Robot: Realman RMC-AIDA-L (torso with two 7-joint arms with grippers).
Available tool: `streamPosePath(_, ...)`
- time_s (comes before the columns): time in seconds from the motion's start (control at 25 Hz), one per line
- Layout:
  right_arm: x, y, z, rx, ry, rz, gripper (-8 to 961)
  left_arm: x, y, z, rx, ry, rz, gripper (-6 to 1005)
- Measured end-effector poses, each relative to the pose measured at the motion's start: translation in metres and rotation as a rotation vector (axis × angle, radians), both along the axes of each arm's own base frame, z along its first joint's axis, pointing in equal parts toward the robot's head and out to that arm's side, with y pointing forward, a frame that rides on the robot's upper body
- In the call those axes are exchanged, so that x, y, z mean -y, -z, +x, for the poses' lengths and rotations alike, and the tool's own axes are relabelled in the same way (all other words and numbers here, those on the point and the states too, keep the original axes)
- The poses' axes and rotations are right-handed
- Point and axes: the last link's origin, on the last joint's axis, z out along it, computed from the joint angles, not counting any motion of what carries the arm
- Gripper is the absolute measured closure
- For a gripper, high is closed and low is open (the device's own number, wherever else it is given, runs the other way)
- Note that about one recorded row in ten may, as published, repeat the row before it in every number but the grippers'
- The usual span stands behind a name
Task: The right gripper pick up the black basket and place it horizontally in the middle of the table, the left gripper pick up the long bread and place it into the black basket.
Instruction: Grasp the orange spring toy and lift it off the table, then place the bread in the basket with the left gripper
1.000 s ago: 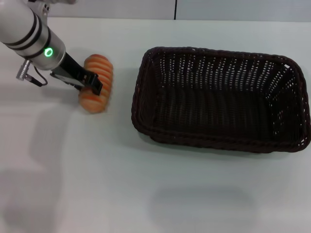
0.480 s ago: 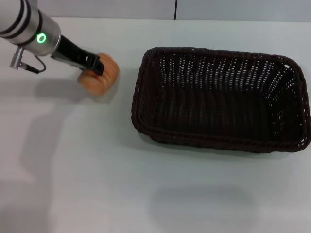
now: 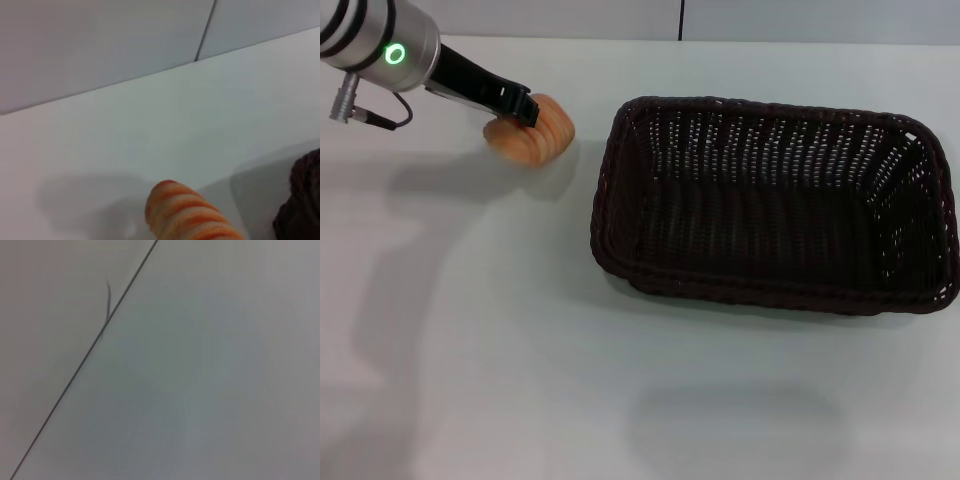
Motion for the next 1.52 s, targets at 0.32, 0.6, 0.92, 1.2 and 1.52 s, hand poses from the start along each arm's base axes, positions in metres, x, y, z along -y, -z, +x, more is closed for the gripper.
streamPosePath(0.32,0.0,0.0,-0.001,0.001,-0.004,0.001,472,0.013,-0.009,0.03,0.07,0.09,-0.003,752)
streamPosePath(0.6,-0.001,0.0,-0.004,0.001,-0.013,-0.001,472,0.031,-0.007,0.069,0.083,0.217,-0.035,781)
streamPosePath(0.92,-0.002,0.001,-0.005,0.002,-0.016,-0.005,471,0.052,0.011,0.105,0.144,0.334,-0.117,821)
streamPosePath(1.2,-0.001,0.002,-0.005,0.007,-0.016,-0.007,471,0.06,0.029,0.112,0.187,0.358,-0.169,873)
streamPosePath(1.52,0.0,0.005,-0.005,0.022,-0.017,-0.015,471,0.071,0.051,0.112,0.246,0.356,-0.246,881)
